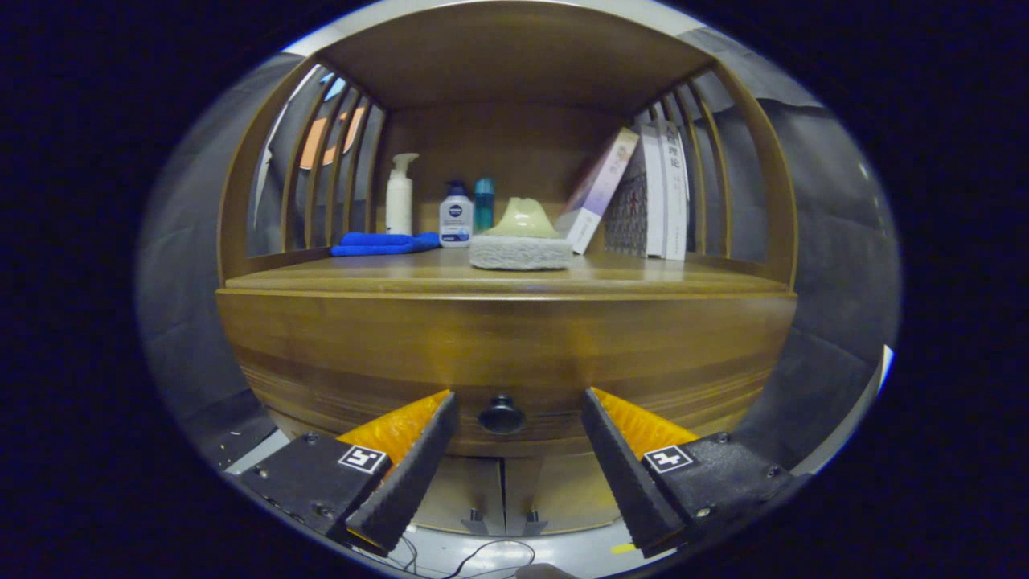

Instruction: Pull open the drawer, take out the items inside it, and place them on the countertop above the cabinet.

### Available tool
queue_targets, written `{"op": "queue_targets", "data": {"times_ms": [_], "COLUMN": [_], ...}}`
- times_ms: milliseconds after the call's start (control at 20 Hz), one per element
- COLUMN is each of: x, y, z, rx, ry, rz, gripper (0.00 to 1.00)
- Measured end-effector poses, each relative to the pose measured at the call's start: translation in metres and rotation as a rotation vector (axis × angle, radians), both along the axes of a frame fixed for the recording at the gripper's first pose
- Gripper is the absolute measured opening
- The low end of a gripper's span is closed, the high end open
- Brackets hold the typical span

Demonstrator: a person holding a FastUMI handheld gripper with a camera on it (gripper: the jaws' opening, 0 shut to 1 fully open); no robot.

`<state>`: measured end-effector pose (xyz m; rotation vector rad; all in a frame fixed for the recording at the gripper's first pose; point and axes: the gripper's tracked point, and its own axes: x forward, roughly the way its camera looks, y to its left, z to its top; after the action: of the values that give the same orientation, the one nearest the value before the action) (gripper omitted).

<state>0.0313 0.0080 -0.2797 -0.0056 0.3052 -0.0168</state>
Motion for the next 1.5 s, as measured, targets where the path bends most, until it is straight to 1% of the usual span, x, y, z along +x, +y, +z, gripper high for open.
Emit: {"op": "queue_targets", "data": {"times_ms": [150,350,450,750,950,1100,1250,1300,1500], "x": [-0.004,-0.038,-0.053,-0.101,-0.125,-0.138,-0.151,-0.156,-0.155], "y": [-0.001,-0.014,-0.018,-0.015,-0.009,-0.010,-0.002,0.000,0.005], "z": [0.013,0.053,0.075,0.152,0.189,0.212,0.224,0.215,0.220], "rx": [0.006,0.016,0.000,-0.015,0.032,0.027,0.023,0.021,0.003], "ry": [-0.046,-0.079,-0.106,-0.181,-0.217,-0.264,-0.273,-0.256,-0.243], "rz": [-0.016,-0.012,-0.004,0.039,0.044,0.033,0.046,0.049,0.053], "gripper": [1.00,1.00,1.00,1.00,1.00,1.00,1.00,1.00,1.00]}}
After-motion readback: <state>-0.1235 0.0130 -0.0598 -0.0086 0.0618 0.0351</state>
